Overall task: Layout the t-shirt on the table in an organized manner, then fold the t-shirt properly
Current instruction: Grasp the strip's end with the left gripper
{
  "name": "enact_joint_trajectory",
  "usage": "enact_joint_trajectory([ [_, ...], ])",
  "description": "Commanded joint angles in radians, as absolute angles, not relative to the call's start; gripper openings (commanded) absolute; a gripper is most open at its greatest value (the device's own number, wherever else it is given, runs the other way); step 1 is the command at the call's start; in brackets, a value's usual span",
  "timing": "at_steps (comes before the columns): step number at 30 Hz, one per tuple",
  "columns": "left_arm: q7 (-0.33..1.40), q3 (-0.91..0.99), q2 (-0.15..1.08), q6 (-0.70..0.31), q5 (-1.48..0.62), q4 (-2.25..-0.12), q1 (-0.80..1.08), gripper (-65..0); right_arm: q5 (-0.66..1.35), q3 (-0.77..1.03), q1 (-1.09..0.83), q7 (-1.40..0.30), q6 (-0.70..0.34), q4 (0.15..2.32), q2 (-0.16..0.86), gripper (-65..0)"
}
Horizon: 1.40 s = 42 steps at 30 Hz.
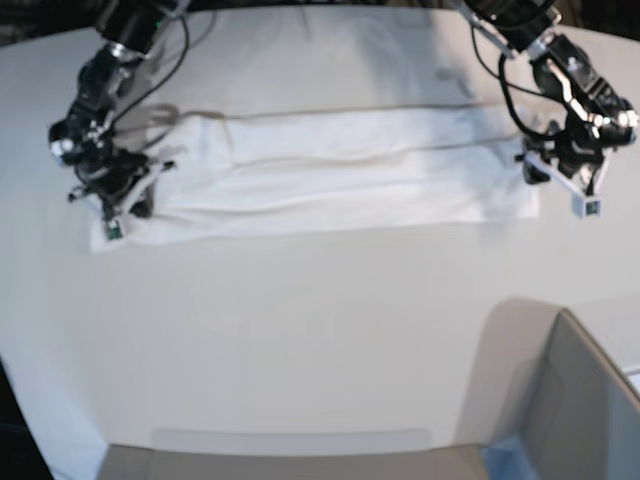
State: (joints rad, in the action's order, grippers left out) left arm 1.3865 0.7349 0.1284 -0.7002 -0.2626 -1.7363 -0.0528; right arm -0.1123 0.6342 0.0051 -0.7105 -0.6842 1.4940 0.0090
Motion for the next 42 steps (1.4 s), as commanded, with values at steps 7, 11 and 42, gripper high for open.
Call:
enact_joint_trajectory([
  [7,1.371,0.736,0.139,-0.698,-0.265,-1.679,-0.019,-27.3,-0.148,0.608,0.002,-0.779,-0.698,1.484,0.001,-65.0],
  [11,1.333,0.74,0.142,-0.698,-0.269,-1.563,-0.018,-27.3,-0.148,0.601,0.002,-0.779,-0.698,1.484,0.001,-65.0],
  [42,1.36,0.636,0.306,-0.698,-0.476,-1.573,-0.019,-65.0,-0.148,0.604,-0.001,-0.779,-0.698,1.484,0.001,-65.0],
])
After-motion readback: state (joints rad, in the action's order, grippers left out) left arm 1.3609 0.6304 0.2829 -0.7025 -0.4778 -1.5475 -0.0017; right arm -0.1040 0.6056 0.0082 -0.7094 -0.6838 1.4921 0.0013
